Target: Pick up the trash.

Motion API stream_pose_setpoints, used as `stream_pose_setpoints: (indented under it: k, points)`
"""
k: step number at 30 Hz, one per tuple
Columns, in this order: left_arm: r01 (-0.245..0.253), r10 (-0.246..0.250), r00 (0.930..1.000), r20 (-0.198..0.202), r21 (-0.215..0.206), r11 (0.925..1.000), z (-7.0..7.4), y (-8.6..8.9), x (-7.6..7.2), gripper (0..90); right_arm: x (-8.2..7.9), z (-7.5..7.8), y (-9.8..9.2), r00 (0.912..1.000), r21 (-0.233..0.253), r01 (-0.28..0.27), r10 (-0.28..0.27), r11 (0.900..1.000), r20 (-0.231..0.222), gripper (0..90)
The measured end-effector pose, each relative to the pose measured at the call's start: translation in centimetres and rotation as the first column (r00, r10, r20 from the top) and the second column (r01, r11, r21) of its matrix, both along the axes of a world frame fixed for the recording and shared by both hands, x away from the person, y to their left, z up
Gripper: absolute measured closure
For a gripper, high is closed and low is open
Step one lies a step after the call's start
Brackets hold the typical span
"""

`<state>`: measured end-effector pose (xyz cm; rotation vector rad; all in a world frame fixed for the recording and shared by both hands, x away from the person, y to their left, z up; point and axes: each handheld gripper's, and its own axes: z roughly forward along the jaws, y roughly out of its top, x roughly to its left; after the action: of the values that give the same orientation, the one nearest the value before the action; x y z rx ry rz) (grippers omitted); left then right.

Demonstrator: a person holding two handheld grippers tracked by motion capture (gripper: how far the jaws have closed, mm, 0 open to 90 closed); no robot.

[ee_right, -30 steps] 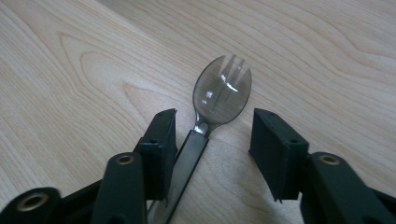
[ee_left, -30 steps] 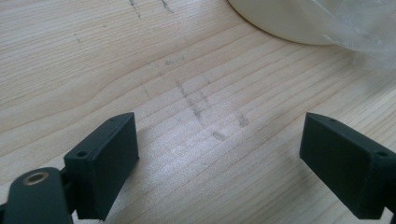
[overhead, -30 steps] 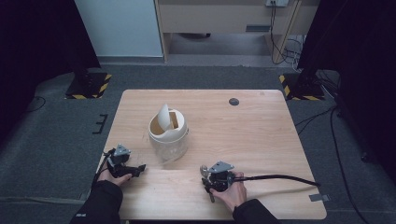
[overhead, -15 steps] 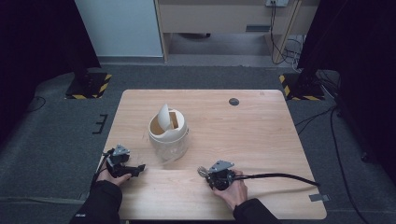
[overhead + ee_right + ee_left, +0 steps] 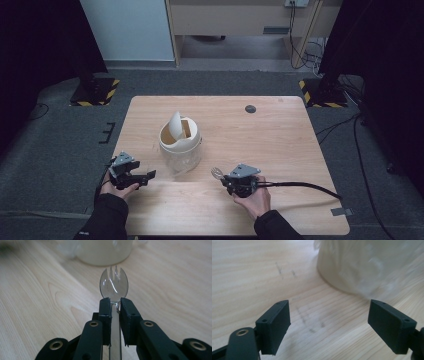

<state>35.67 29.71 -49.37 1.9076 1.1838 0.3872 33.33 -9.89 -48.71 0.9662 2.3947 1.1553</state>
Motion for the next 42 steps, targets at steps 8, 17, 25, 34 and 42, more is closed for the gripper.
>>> stream_pose_setpoints:
  k: [8,17,25,34,42]
  points:
    - [0.025,-0.014,0.9915,0.13,-0.079,0.9966,2.5,-0.7,-0.8,19.2,0.2,2.9,-1.6,0.995,0.101,0.016,-0.025,0.995,0.097,80.0]
    - [0.044,0.007,0.9655,0.26,-0.191,0.9806,5.2,-1.0,-2.0,21.5,0.4,5.0,-3.0,0.9832,0.171,0.011,-0.041,0.985,0.178,80.0]
    - [0.053,0.035,0.9401,0.339,-0.247,0.9675,7.2,-2.2,-2.8,22.8,0.4,6.6,-4.1,0.9684,0.243,0.005,-0.065,0.97,0.241,80.0]
    - [0.116,0.023,0.9147,0.403,-0.317,0.9412,9.1,-5.0,-3.6,26.7,0.4,7.3,-4.5,0.9609,0.276,-0.005,-0.072,0.961,0.268,80.0]
    - [0.165,-0.004,0.9058,0.424,-0.345,0.9241,10.3,-7.1,-3.6,31.3,0.3,8.5,-4.3,0.9481,0.289,-0.035,-0.059,0.957,0.313,80.0]
